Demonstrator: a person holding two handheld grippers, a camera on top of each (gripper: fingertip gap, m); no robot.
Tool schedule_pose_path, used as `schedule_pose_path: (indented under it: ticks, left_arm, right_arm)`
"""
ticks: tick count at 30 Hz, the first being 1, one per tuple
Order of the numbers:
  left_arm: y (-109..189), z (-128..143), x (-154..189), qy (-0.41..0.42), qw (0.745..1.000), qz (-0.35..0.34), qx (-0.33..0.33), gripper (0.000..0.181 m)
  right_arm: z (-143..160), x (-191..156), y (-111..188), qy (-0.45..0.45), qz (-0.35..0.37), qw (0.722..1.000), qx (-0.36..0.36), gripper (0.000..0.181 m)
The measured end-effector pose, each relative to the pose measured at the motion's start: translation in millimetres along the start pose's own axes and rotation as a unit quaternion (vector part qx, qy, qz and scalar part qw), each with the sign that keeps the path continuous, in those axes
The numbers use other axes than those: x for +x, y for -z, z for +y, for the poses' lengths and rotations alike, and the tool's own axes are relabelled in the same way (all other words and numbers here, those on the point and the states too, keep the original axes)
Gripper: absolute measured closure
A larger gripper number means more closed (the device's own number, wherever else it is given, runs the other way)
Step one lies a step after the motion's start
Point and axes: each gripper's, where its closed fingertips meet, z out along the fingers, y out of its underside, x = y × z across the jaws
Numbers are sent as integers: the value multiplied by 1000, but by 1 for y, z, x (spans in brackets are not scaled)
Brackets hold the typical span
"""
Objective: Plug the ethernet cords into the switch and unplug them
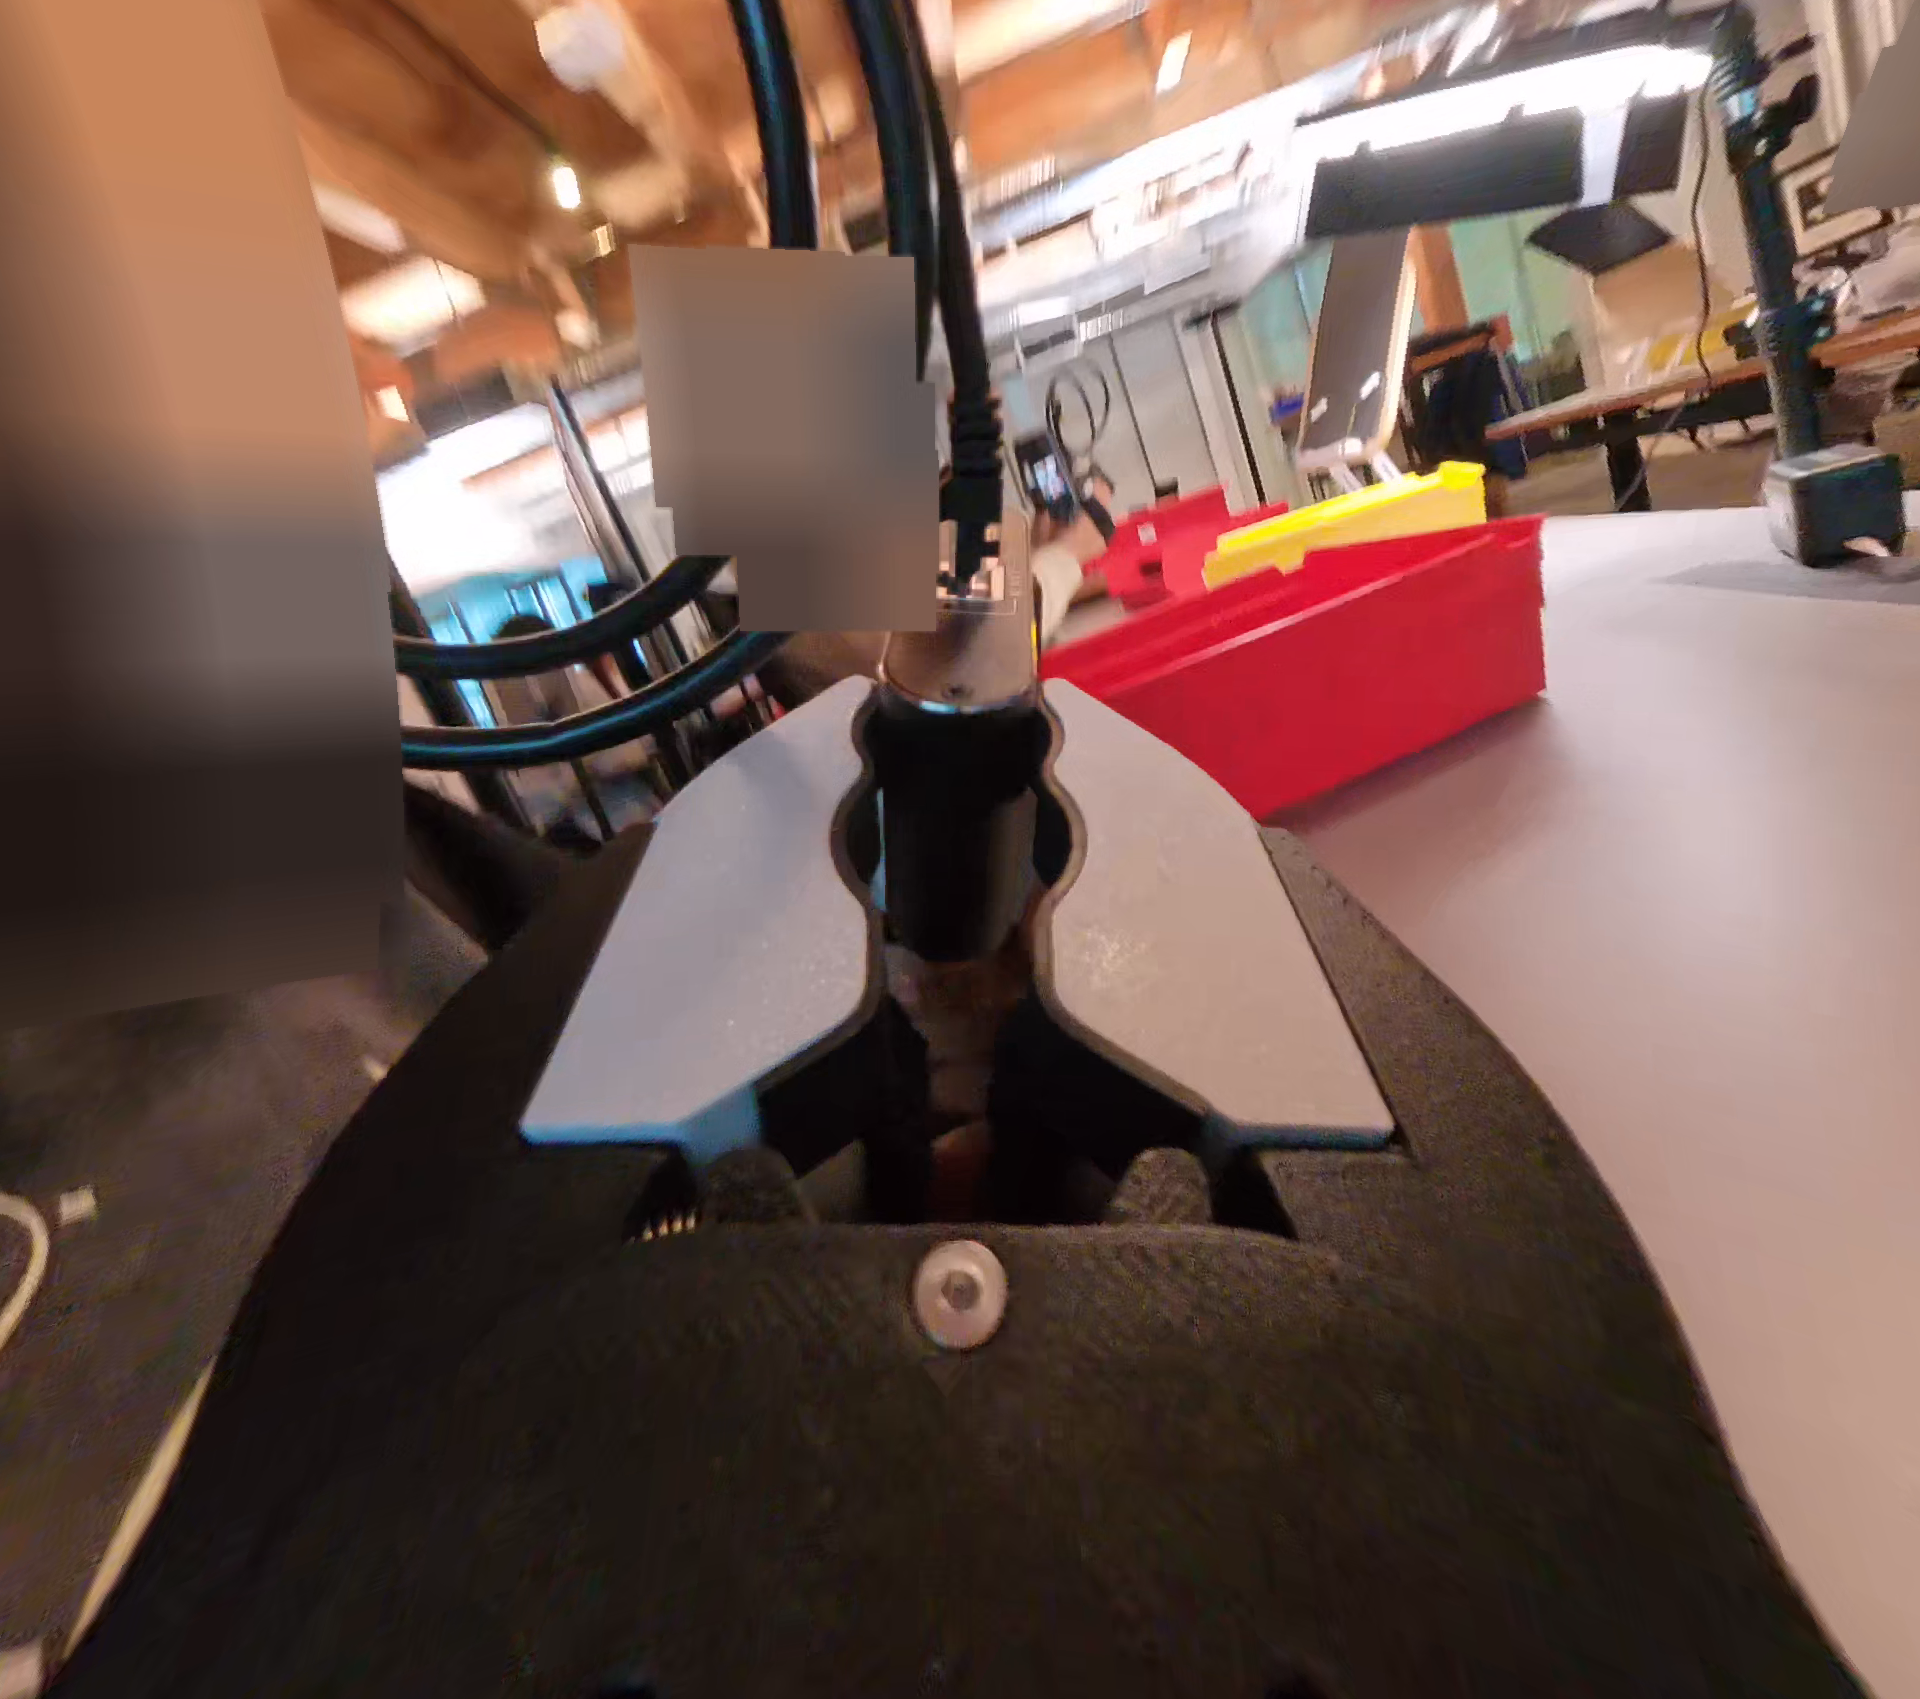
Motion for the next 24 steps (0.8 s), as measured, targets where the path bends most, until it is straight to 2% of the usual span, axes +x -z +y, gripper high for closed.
schedule_pose_path:
  ticks: [2, 4, 6, 9, 12, 13, 16, 18, 20, 22, 24]
  left_arm:
    - [-1, 4, 2, -6, 1000, 5, -16, 156]
    - [-2, 12, 4, -9, 999, 13, -45, 156]
    - [-3, 18, 6, -6, 997, 22, -68, 156]
    - [-4, 26, 6, -3, 995, 20, -93, 157]
    - [-3, 23, 1, -14, 996, 2, -87, 156]
    - [-3, 19, -2, -20, 997, -10, -71, 157]
    - [-1, 1, -1, -34, 999, -12, -3, 155]
    - [0, -3, 0, -37, 999, -15, 14, 146]
    - [0, -4, 1, -34, 999, -12, 17, 145]
    - [3, -7, 1, -37, 999, -11, 17, 156]
    - [3, -5, -1, -21, 1000, -11, 9, 156]
  right_arm:
    - [1, -2, 7, 46, 0, 998, -50, 152]
    - [-1, -4, 15, 75, -2, 995, -71, 151]
    - [-4, -5, 21, 77, -8, 994, -76, 149]
    - [6, -8, 25, 50, -27, 992, -112, 156]
    - [12, 0, 26, 58, -6, 988, -139, 157]
    - [11, 2, 24, 60, 4, 990, -131, 157]
    - [2, 1, 11, 27, 5, 999, -44, 158]
    - [3, 0, 4, -6, 1, 1000, -13, 158]
    - [6, -1, 0, -15, -2, 1000, -4, 158]
    - [7, 1, 0, -11, 2, 1000, -13, 158]
    - [6, 2, 3, 4, 3, 1000, -25, 157]
